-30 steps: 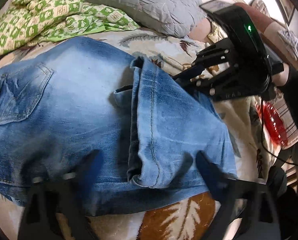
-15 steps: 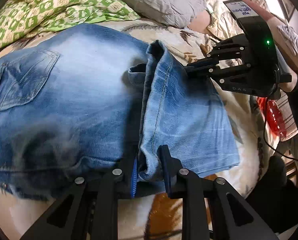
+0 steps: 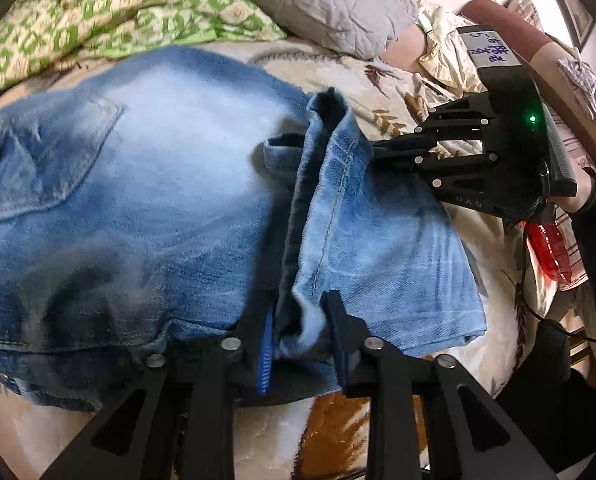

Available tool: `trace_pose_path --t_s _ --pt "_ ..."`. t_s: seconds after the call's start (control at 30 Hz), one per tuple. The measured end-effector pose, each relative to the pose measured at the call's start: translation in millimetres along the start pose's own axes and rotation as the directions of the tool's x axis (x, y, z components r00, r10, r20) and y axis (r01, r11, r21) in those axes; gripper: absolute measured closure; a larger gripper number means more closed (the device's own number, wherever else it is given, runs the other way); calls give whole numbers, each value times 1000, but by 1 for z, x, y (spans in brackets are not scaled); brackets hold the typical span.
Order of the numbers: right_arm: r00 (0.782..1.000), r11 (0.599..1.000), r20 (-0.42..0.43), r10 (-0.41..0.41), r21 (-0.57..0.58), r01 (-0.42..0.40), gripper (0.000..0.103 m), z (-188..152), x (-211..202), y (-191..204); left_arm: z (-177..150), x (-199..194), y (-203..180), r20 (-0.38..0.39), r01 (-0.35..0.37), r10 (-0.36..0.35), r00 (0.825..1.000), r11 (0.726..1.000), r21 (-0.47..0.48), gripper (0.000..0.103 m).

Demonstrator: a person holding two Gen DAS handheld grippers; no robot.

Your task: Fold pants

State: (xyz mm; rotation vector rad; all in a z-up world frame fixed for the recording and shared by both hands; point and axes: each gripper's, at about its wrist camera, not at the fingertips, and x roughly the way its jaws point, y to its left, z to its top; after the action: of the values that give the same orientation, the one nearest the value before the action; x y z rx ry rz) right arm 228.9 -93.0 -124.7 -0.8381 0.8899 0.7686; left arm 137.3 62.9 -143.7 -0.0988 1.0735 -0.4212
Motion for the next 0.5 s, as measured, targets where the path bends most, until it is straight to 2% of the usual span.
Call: trace_pose_path --t_s 0.03,0.07,0.13,0.17,0.2,0.3,0.37,0.43,0.5 --pt "1000 1000 6 -7 1 7 92 -1 -3 3 0 -3 -3 4 -18 18 1000 1000 7 57" --pt "1000 1000 18 -15 5 15 88 -2 -6 3 0 -7 -4 2 -27 27 1000 1000 8 38" --pt "998 998 46 -32 50 29 71 -7 -18 0 3 -21 -3 18 13 -13 1000 1000 -6 23" --pt "998 996 53 -40 85 35 41 -10 -24 -3 5 -27 -2 32 30 -29 999 999 -14 19" --pt "997 991 66 -45 126 36 21 -14 -32 -6 11 -36 0 57 45 -43 997 999 -28 17" --pt "986 970 164 -38 243 -3 20 -37 -66 -9 28 -46 11 85 103 -96 992 992 -77 12" --pt "979 956 190 -78 292 19 20 -55 -87 0 42 -42 22 73 148 -139 988 979 -139 7" --pt "970 948 227 -84 319 8 20 -69 -105 15 59 -29 31 41 217 -213 976 950 -224 7" --pt "959 946 260 -110 324 21 20 -82 -121 39 71 -15 31 14 249 -255 967 930 -270 7"
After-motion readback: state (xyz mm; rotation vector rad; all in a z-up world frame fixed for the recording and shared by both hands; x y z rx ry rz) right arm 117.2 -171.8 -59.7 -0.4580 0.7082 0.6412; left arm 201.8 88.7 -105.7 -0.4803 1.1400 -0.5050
